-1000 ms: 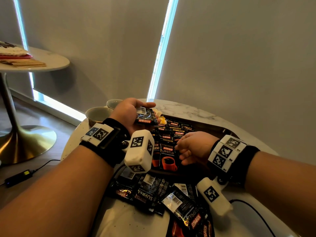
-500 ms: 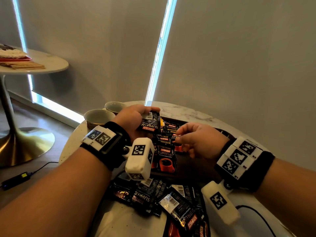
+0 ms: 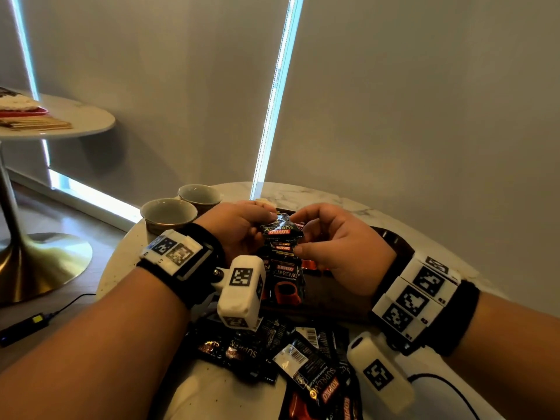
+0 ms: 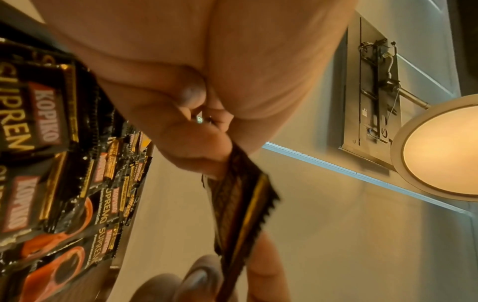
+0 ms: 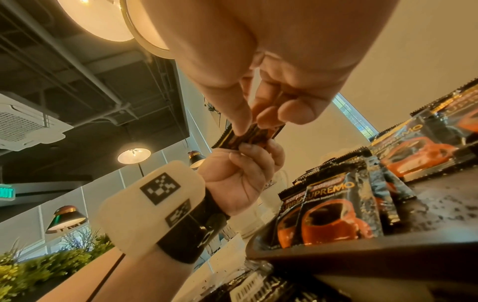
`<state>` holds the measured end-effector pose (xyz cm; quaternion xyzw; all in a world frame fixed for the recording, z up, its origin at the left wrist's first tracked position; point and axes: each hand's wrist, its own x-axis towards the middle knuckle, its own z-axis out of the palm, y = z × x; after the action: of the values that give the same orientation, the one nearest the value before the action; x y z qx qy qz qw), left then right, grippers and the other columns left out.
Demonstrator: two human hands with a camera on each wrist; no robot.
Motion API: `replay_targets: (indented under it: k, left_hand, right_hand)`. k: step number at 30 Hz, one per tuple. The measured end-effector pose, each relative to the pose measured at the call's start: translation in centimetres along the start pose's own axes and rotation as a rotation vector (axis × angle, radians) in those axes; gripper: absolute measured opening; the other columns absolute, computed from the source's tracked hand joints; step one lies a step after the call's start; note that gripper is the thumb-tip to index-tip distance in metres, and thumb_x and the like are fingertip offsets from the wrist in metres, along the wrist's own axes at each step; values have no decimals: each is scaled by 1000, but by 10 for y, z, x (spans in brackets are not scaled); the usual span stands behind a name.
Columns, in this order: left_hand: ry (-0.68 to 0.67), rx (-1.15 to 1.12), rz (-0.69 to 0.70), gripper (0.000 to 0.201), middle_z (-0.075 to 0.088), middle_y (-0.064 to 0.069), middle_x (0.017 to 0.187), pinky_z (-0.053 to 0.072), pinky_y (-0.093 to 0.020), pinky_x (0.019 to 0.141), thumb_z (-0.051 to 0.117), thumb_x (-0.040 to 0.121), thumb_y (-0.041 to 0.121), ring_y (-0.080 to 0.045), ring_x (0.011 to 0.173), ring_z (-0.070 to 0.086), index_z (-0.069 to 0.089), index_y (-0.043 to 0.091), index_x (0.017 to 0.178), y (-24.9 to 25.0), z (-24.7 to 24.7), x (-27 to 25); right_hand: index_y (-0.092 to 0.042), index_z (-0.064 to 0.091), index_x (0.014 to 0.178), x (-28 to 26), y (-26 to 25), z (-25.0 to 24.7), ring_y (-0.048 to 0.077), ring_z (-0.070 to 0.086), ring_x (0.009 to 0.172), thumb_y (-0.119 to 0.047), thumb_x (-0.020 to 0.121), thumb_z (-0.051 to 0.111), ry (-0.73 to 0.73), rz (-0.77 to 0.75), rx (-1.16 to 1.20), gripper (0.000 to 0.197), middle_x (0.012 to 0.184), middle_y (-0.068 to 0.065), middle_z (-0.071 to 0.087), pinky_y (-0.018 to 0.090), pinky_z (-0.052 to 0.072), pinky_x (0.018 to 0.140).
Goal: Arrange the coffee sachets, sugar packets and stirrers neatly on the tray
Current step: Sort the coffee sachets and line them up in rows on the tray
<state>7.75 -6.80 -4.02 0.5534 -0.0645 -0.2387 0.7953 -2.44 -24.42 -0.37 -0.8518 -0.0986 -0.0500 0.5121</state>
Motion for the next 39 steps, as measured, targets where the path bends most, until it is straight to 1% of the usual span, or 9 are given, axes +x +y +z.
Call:
replay_targets:
  k: [4,11,14,16,19,21,27,33,39]
  left_hand:
    - [-23,79,-51,12,66,-10,78,49,-17,48,59,93,2,-16,64,55,65,11,90,1,1,-1]
    - [-31,105,-73,15,63,-15,94,50,-21,45,57,93,-2,-18,62,63,63,11,98,2,6,-7]
    - [-27,93,-110,28,62,-12,90,47,-18,42,58,94,10,-14,56,61,59,7,122,1,9,-10]
    - [-17,87,-123,40,62,-8,83,45,-17,40,60,95,17,-11,53,57,53,8,133,1,9,-10]
    - [5,53,-128,34,62,-6,84,44,-16,39,61,96,19,-9,51,53,56,10,128,3,9,-10]
    - [9,39,-130,30,63,-5,84,42,-16,38,60,97,19,-8,48,51,56,10,126,4,9,-10]
    - [38,24,-114,27,61,-3,78,40,-15,38,58,97,17,-7,46,49,58,9,123,6,9,-8]
    - [46,27,-124,36,62,-4,80,41,-17,37,59,96,18,-8,47,50,55,8,131,4,7,-3]
    - [48,30,-118,45,63,-4,81,42,-17,38,61,95,17,-8,48,51,51,10,139,3,5,-1]
  right_hand:
    - [-20,71,92,-2,-1,-1,9,59,62,3,81,74,69,-1,-1,26,81,10,68,19,46,54]
    - [-22,74,86,-6,3,-2,7,63,64,-4,82,76,114,-14,-8,18,76,0,75,18,48,56]
    - [-18,73,85,-2,3,-7,0,61,55,-5,84,74,189,0,40,13,66,-7,71,16,47,53]
    - [-15,73,83,3,4,-16,2,56,47,-3,86,72,258,28,106,12,63,-5,68,18,44,46]
    - [-6,69,86,15,11,-35,6,55,43,2,88,67,336,130,177,8,64,4,66,18,41,39]
    - [-9,65,83,22,20,-48,11,54,46,2,90,65,351,230,120,12,67,9,63,21,39,37]
    - [-14,66,82,36,40,-62,15,54,52,1,93,61,250,489,-173,19,67,7,63,28,45,47]
    - [-10,67,92,45,41,-50,18,54,55,0,93,63,191,568,-243,11,73,11,61,28,47,47]
    - [-6,60,89,54,39,-52,11,57,37,6,93,59,113,598,-224,13,48,0,61,21,50,39]
